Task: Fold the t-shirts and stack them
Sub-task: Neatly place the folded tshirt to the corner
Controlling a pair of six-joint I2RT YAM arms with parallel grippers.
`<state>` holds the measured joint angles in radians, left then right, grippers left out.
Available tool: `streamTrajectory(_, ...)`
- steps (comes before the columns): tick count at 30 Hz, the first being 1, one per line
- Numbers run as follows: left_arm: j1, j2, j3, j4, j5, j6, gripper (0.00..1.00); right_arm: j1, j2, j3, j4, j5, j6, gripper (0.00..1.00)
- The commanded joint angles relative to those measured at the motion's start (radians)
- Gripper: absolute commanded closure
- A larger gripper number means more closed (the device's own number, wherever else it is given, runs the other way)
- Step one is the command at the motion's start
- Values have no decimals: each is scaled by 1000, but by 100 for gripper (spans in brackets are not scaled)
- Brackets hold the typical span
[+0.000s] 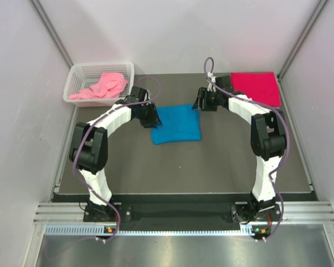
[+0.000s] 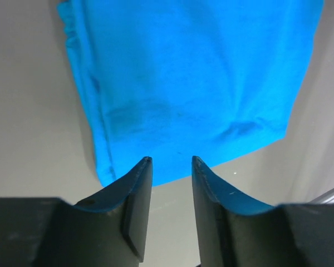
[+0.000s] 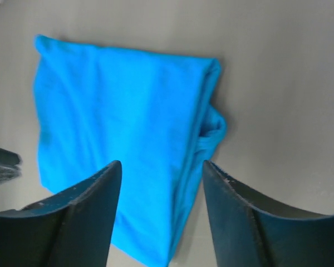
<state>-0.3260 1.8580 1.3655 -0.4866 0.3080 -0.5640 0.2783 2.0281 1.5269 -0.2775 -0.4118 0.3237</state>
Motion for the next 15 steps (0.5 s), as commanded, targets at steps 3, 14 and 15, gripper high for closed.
streamTrajectory(3,50,3,18,66,36,9,57,-5,70,64,12,21,-49,35)
streamTrajectory(14,120,53,44,37,-7,38,56,-5,198,121,81,-76,-22,47)
streamTrajectory(15,131,53,37,48,18,36,56,-5,199,115,93,-93,-15,48)
